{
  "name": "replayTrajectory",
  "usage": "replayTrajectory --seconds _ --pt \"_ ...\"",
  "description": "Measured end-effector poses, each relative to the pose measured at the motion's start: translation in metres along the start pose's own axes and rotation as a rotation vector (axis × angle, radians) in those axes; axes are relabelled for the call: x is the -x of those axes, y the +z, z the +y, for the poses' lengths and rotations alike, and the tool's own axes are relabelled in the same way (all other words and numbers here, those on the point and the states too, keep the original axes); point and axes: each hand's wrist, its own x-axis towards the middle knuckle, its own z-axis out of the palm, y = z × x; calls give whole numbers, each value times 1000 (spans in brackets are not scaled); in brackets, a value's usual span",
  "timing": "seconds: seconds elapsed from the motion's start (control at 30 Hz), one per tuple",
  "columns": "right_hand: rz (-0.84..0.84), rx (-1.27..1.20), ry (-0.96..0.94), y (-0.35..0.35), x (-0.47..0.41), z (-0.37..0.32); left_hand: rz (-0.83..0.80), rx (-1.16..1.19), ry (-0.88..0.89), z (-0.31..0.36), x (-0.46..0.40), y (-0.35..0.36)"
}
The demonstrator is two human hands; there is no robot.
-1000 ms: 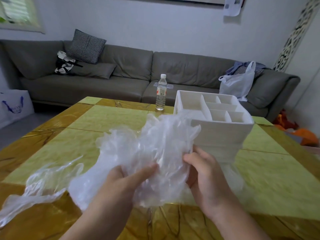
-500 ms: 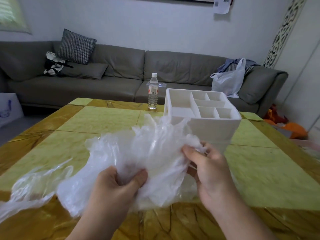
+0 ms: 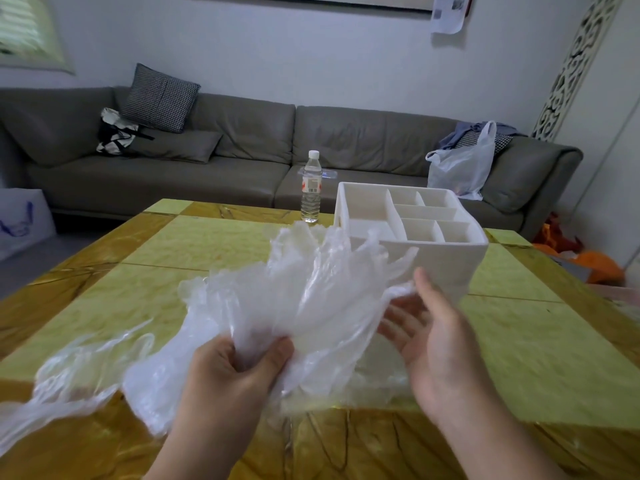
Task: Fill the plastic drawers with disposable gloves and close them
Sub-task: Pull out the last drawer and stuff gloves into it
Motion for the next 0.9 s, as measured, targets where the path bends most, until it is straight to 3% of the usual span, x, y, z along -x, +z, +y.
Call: replayTrajectory --seconds 0.1,0.17,0.33,0.53,0.67,0.83,0.9 --pt "-255 257 296 10 15 12 61 -16 55 -1 -1 -1" --pt "-350 364 338 14 23 21 8 -11 66 0 2 0" --pt "-236 387 187 16 22 31 -180 92 12 1 4 -2" --pt "-247 624 8 10 17 37 -98 420 -240 10 -13 -15" --pt "-227 586 8 11 16 40 -76 436 -251 8 -15 -16" --pt "-182 634 -32 11 15 41 -409 426 -383 11 -4 -11" --pt "-180 672 -38 10 16 42 -394 297 -326 8 -1 -8"
